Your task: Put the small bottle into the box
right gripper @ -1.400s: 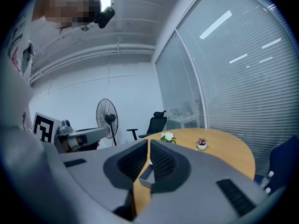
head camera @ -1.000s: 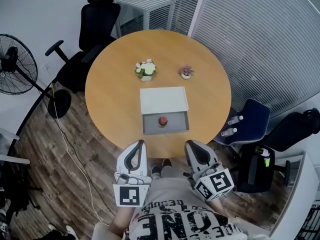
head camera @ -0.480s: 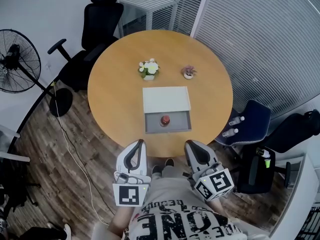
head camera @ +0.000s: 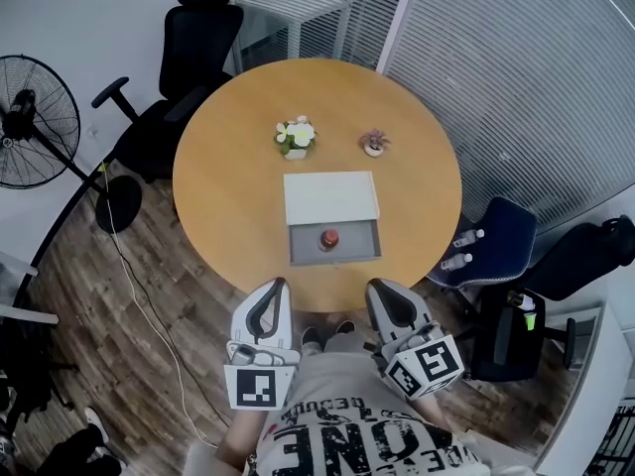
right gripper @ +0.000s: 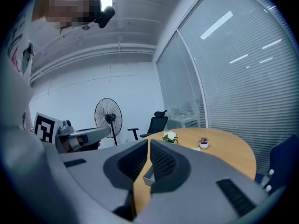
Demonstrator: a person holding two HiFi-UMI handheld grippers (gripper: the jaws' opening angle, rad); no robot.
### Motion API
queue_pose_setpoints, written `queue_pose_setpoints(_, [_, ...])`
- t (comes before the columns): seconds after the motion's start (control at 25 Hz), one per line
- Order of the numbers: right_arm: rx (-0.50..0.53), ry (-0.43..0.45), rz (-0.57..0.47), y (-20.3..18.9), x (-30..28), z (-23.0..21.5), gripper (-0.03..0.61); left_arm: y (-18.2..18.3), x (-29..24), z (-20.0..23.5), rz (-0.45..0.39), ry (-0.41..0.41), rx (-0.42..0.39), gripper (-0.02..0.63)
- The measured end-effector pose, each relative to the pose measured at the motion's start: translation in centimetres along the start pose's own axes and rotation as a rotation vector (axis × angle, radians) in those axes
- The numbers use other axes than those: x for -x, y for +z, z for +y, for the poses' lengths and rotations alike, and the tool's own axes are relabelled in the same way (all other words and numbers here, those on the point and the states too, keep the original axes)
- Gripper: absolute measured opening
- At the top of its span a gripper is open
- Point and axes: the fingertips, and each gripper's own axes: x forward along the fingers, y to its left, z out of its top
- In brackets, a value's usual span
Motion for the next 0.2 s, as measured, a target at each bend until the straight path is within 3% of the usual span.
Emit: queue_pose_setpoints(0.2, [0.001, -0.008, 0.004, -0.03, 0.00, -0.43, 0.026, -0.32, -0.36, -0.12, 0.019, -0.005, 0.011, 0.011])
